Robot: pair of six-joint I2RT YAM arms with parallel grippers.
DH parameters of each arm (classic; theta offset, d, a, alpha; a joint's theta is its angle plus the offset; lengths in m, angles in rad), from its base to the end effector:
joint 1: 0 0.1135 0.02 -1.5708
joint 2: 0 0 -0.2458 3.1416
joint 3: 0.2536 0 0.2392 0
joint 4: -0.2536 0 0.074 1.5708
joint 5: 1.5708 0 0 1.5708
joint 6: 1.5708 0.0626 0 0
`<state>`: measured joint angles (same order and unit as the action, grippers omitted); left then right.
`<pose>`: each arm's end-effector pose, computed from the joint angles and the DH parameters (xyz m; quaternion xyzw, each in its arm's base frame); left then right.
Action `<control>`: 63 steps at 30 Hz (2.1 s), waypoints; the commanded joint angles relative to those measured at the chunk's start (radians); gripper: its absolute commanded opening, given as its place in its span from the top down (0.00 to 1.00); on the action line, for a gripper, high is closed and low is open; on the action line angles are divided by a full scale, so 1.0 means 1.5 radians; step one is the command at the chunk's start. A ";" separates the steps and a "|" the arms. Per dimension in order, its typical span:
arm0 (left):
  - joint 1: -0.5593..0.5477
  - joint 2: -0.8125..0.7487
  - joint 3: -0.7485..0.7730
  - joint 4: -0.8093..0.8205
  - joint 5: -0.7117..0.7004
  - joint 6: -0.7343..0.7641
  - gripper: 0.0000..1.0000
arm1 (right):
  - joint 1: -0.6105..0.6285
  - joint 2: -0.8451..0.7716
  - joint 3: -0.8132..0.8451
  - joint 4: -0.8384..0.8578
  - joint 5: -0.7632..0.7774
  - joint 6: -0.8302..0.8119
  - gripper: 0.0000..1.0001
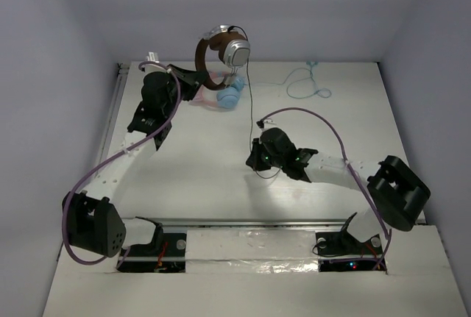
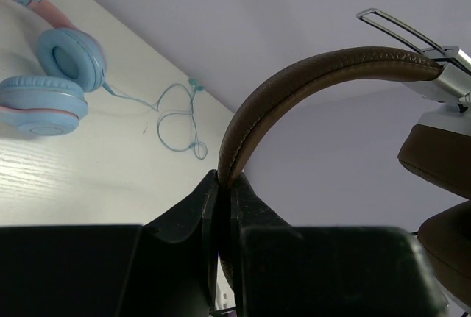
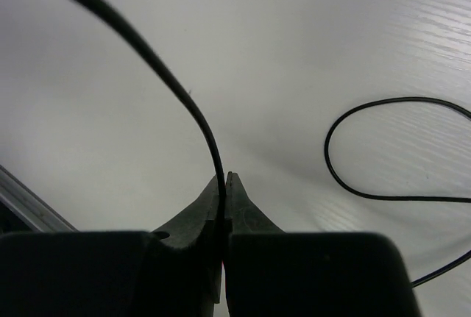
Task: Wrap the headphones
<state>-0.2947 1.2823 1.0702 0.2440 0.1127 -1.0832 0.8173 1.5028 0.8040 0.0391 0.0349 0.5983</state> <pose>0.3091 -0.1012 0.3634 -0.2295 0.6569 -0.4862 0.5287 0.2254 0.2371 0.1720 -0.0905 0.8933 0.2741 0.3444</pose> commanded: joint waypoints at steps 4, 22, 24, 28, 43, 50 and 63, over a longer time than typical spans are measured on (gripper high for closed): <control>-0.023 -0.012 0.031 0.057 -0.068 0.015 1.00 | 0.038 0.000 0.026 -0.010 0.059 0.004 1.00; -0.260 0.072 0.061 -0.078 -0.606 0.306 1.00 | 0.197 -0.104 0.136 -0.287 0.187 -0.009 1.00; -0.280 0.081 0.045 -0.077 -0.634 0.318 1.00 | 0.198 -0.134 0.155 -0.325 0.180 -0.018 1.00; -0.304 0.084 0.010 -0.069 -0.631 0.337 1.00 | 0.198 -0.195 0.193 -0.393 0.165 -0.059 1.00; -0.334 0.028 -0.092 0.000 -0.389 0.469 1.00 | 0.163 -0.217 0.392 -0.476 0.115 -0.196 1.00; -0.334 -0.011 -0.122 -0.005 -0.299 0.505 1.00 | 0.060 -0.193 0.420 -0.476 0.055 -0.227 1.00; -0.341 -0.056 0.026 -0.361 -0.238 0.576 1.00 | 0.039 -0.242 0.396 -0.557 0.029 -0.231 1.00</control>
<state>-0.7990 1.2514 1.0107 -0.1581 -0.3420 -0.2737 0.8825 1.1492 1.3708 -0.7403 0.0952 0.2825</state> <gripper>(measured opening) 0.036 0.030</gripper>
